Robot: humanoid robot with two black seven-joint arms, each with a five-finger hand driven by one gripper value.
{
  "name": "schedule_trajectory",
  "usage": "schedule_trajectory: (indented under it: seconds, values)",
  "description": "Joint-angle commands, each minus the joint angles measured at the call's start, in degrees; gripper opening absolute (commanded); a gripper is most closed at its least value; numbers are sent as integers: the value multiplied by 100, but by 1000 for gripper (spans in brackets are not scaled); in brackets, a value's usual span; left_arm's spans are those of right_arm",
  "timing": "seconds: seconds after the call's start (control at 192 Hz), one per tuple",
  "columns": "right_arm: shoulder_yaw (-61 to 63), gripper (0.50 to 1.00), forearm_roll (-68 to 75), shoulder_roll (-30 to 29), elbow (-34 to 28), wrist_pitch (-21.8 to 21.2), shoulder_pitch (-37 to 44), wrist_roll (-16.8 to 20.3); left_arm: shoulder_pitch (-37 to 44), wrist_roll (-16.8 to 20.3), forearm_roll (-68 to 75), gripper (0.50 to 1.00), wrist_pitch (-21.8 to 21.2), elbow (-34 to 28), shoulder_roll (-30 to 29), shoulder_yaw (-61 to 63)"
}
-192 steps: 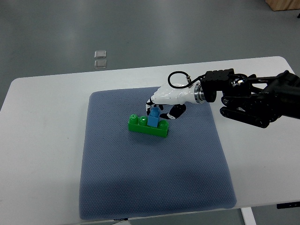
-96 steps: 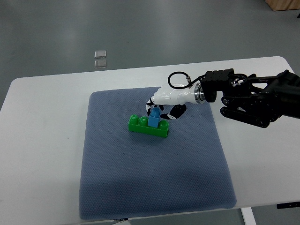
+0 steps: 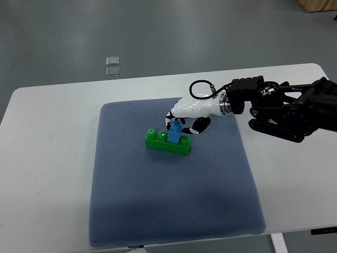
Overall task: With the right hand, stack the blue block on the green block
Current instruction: 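Press and adjust the blue block on the green block with right hand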
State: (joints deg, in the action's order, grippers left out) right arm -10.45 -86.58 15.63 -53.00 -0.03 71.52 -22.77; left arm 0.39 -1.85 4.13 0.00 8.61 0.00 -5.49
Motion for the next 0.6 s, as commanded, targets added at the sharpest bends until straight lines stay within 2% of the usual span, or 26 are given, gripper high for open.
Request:
schedule_trajectory:
  seconds: [0.0,0.595]
  values:
    - [-1,527,0,10,0,-32,3,0,-4,0,0,1000,0,0,0,4]
    - [-1,517,0,10,-44,21,11,-9,-4,0,0,1000,0,0,0,4]
